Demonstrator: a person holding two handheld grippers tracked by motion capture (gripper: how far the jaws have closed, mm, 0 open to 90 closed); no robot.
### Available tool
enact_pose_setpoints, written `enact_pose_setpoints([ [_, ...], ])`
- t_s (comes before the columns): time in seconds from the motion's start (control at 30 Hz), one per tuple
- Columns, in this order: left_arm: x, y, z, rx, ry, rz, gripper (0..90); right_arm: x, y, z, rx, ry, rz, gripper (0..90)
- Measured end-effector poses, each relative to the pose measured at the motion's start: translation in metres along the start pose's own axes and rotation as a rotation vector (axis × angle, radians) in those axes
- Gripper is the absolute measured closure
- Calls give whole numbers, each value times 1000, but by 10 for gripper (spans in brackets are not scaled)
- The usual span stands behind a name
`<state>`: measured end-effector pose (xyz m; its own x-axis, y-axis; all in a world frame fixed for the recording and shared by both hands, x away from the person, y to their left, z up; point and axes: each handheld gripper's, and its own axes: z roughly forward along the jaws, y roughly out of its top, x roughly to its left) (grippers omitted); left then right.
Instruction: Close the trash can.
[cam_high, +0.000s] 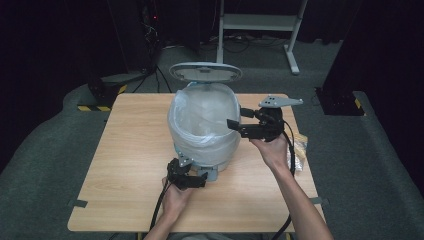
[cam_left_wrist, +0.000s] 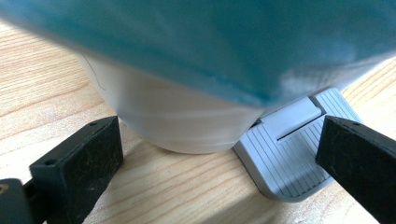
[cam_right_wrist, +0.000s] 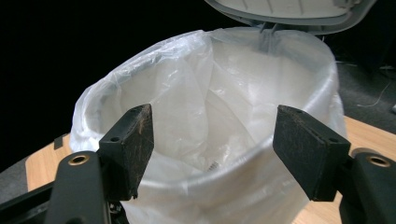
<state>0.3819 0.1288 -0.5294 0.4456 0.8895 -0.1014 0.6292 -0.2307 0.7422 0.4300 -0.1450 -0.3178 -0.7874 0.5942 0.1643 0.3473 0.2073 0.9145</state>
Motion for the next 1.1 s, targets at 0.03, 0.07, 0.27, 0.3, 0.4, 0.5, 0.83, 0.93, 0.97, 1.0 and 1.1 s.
enact_pose_setpoints([
  [0.03, 0, 0, 0, 0, 0, 0, 8, 0, -2, -4, -2, -13, -8, 291],
  [0.07, 0, 0, 0, 0, 0, 0, 8, 0, -2, -4, -2, -13, -8, 291],
  [0.27, 0, 0, 0, 0, 0, 0, 8, -4, -12, -13, 3, -37, 5, 293],
  [0.3, 0, 0, 0, 0, 0, 0, 7, -6, -15, -16, 0, -40, 13, 293],
  [0.4, 0, 0, 0, 0, 0, 0, 8, -6, -18, -20, -8, -49, 12, 294],
  [0.5, 0, 0, 0, 1, 0, 1, 8, -6, -23, -28, -15, -67, 8, 294],
  [0.83, 0, 0, 0, 1, 0, 1, 8, -15, -43, -38, -1, -133, 27, 296],
  [0.93, 0, 0, 0, 1, 1, 1, 8, -16, -48, -38, 5, -139, 35, 297],
  [0.97, 0, 0, 0, 0, 1, 1, 8, -18, -53, -39, 10, -144, 45, 298],
  [1.0, 0, 0, 0, 0, 1, 1, 8, -19, -55, -39, 12, -147, 49, 299],
  [1.1, 0, 0, 0, 0, 2, 3, 8, -23, -65, -41, 16, -154, 69, 302],
])
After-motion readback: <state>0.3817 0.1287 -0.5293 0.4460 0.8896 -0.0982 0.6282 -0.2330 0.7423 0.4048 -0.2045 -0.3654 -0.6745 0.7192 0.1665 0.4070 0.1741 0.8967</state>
